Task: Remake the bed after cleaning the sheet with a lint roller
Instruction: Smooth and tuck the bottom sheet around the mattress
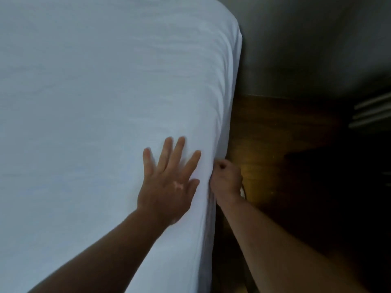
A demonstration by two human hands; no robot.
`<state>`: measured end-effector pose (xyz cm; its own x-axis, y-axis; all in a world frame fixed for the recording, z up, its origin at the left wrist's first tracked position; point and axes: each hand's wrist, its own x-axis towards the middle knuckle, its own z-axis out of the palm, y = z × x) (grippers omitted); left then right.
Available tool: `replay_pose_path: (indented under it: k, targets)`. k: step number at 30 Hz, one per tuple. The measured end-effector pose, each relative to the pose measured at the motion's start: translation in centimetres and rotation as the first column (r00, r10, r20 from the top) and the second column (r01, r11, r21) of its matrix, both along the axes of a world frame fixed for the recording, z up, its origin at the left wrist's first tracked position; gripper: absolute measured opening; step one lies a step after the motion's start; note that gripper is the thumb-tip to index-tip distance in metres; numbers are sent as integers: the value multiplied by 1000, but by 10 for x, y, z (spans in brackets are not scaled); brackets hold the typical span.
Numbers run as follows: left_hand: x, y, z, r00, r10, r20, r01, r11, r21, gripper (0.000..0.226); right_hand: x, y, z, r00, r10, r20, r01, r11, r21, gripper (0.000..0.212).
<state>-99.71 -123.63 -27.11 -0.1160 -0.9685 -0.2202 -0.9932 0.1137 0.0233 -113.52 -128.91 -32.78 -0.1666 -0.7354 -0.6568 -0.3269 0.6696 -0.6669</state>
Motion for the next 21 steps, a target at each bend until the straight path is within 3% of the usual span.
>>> replay_pose_path:
  k: [4,7,10,13,16,21]
  targets:
    - [-3,33,-3,999,27,25,-28,999,42,63,0,2,3,995,8,-103,-17,996,-88,21]
    - [-6,31,-9,996,55,67,-58,997,55,65,-7,18,1,1000,9,22,-10,999,45,23]
    - [-11,29,-19,991,73,116,-76,997,26,67,-12,59,-9,976,97,193,-138,968,211,36]
    - [-17,28,-31,984,73,162,-79,996,33,68,-18,91,-19,967,-28,253,3,995,101,19]
    - [-19,25,-45,978,77,195,-86,996,37,68,-22,92,-20,991,-32,133,37,999,-39,27]
    - [-17,26,-47,980,80,181,-84,996,16,67,-36,90,-19,972,-203,114,206,979,-6,12]
